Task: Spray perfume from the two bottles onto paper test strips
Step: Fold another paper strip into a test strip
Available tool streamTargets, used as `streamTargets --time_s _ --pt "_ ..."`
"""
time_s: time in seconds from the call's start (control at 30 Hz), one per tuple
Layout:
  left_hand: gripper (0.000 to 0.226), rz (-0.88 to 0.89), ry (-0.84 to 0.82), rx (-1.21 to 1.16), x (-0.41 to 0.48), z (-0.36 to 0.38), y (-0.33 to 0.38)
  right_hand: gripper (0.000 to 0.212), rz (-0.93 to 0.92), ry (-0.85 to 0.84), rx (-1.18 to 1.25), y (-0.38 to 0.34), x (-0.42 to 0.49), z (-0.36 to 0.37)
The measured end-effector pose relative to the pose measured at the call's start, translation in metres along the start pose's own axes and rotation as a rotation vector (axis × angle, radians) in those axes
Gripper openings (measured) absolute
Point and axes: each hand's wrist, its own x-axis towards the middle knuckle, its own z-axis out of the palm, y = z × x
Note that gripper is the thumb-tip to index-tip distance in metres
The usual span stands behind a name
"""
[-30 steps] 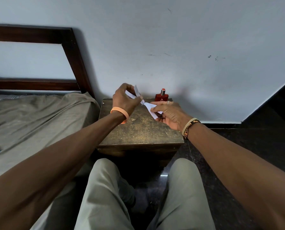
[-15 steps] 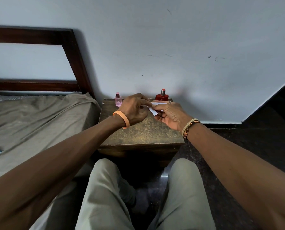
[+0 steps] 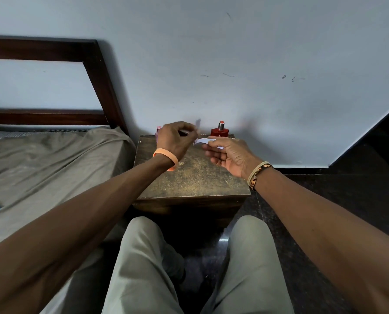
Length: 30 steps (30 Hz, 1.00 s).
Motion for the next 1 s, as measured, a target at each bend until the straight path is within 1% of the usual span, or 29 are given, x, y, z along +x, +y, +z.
streamTargets --time_s 0.07,0.1,0.13,0.17,0.3,0.47,0.57,0.67,0.7,0.77,0.83,0.87,0.93,1.0 --pt "0.013 -0.277 0.059 -0.407 0.003 -0.001 0.004 0.015 -0.002 0.001 -0.008 0.0 0.0 0.001" --pt "0.016 -0.366 0.081 -0.587 0.005 -0.003 0.005 0.015 -0.004 0.002 -0.011 0.001 0.001 0.001" --pt "0.02 -0.419 0.096 -0.701 0.008 -0.005 0.004 0.015 -0.005 0.003 -0.015 0.001 0.001 0.001" --pt "0.022 -0.455 0.103 -0.764 0.01 -0.007 0.003 0.015 -0.008 0.005 -0.021 0.001 0.001 0.001" --pt "0.026 -0.536 0.095 -0.878 0.012 -0.016 -0.005 0.014 -0.016 0.003 -0.048 0.002 0.002 0.001" --pt "0.028 -0.574 0.11 -0.938 0.012 -0.019 -0.011 0.015 -0.008 0.004 -0.084 0.002 0.003 0.004" --pt "0.023 -0.548 0.127 -0.877 0.012 -0.019 -0.008 0.015 -0.006 0.014 -0.093 0.002 0.003 0.004" --pt "0.023 -0.478 0.197 -0.727 0.011 -0.017 -0.003 0.018 -0.012 0.037 -0.135 0.002 0.005 0.003" --pt "0.027 -0.443 0.209 -0.668 0.01 -0.017 -0.002 0.019 -0.013 0.052 -0.171 0.001 0.005 0.002" --pt "0.043 -0.342 0.207 -0.509 0.008 -0.016 -0.005 0.022 -0.019 0.062 -0.261 0.002 0.004 0.002" --pt "0.057 -0.188 0.182 -0.282 0.007 -0.016 -0.008 0.021 -0.029 0.046 -0.307 0.004 0.002 0.004" --pt "0.06 -0.112 0.163 -0.173 0.006 -0.016 -0.009 0.02 -0.033 0.04 -0.307 0.004 0.002 0.005" --pt "0.058 0.011 0.116 0.001 0.0 -0.015 -0.002 0.019 -0.036 0.041 -0.299 0.005 0.001 0.008" --pt "0.042 0.097 0.068 0.087 -0.003 -0.013 0.002 0.018 -0.037 0.05 -0.291 0.007 0.001 0.01"
